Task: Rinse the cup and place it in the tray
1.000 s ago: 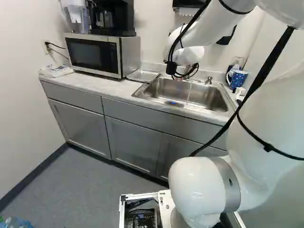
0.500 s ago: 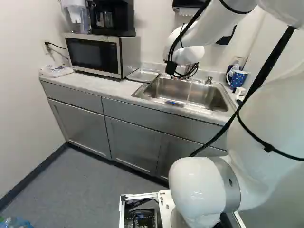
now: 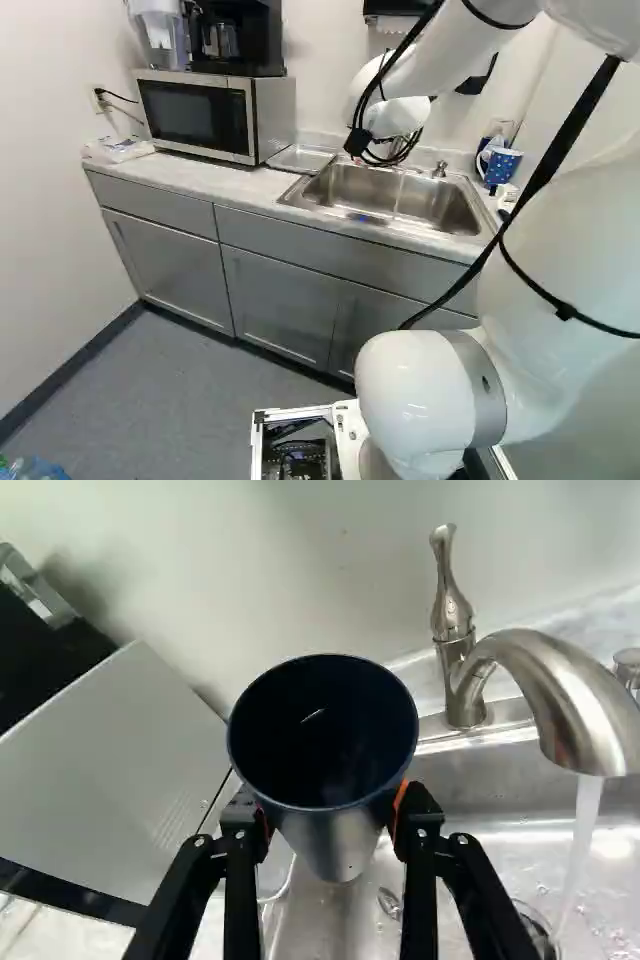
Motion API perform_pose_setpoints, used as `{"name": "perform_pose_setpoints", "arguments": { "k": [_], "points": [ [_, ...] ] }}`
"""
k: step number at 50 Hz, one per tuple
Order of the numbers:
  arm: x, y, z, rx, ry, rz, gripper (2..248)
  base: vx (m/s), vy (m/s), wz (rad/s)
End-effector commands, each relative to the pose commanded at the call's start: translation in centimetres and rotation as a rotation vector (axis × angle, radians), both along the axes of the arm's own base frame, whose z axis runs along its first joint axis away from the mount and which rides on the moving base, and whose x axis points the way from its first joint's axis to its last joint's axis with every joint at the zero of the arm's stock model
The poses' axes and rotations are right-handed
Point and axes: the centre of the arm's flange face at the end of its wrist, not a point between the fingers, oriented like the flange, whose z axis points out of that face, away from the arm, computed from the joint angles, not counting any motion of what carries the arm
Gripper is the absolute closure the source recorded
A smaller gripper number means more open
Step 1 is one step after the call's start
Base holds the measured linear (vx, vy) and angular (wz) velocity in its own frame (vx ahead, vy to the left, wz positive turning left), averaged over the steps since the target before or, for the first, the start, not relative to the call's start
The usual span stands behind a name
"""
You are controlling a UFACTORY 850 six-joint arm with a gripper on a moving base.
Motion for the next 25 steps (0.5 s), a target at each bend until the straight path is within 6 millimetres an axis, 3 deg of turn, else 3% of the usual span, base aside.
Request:
{"name": "perform_pose_setpoints", "arguments": {
  "k": [25],
  "points": [
    [0.00, 0.00, 0.00, 0.248, -0.029, -0.080, 124, 0.000, 0.000, 0.000]
  ]
}}
